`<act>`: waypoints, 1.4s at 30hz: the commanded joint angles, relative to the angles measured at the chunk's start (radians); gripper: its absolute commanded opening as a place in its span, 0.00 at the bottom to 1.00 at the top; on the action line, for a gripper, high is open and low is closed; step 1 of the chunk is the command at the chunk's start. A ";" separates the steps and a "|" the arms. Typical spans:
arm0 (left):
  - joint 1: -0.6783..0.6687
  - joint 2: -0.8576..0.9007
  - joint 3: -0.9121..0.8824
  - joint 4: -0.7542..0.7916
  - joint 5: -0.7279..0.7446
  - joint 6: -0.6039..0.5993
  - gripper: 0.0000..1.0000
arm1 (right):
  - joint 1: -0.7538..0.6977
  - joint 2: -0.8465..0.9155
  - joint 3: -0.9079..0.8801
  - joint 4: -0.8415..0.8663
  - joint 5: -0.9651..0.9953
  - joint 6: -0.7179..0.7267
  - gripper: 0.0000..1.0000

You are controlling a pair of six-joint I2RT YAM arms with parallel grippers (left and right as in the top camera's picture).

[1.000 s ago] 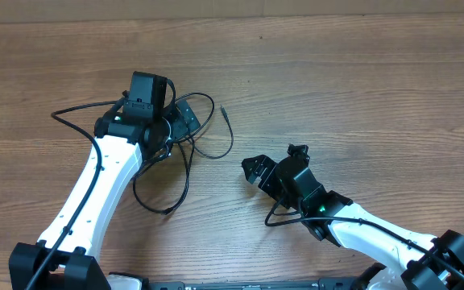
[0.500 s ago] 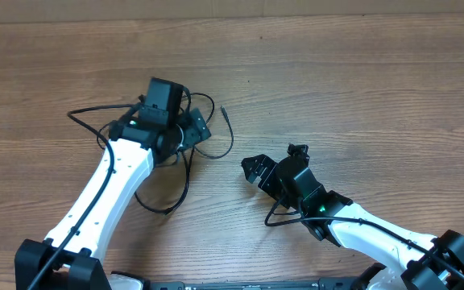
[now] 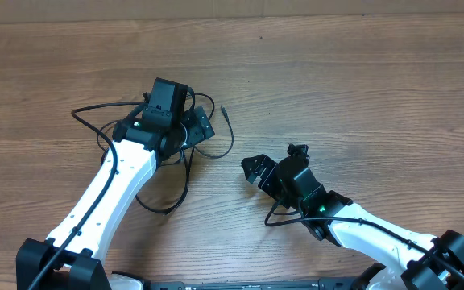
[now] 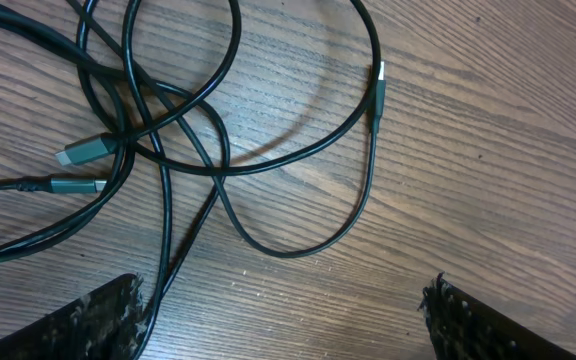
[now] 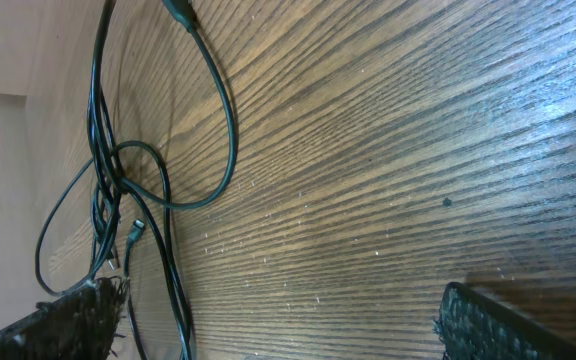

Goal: Untangle cables

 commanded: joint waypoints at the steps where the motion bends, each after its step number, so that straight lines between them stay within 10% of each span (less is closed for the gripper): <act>1: -0.009 -0.002 -0.006 0.004 -0.014 -0.015 0.91 | -0.002 -0.012 0.000 0.007 0.006 0.004 1.00; 42: -0.028 -0.002 -0.006 0.008 -0.026 -0.045 0.94 | -0.002 -0.012 0.000 0.006 0.006 0.004 1.00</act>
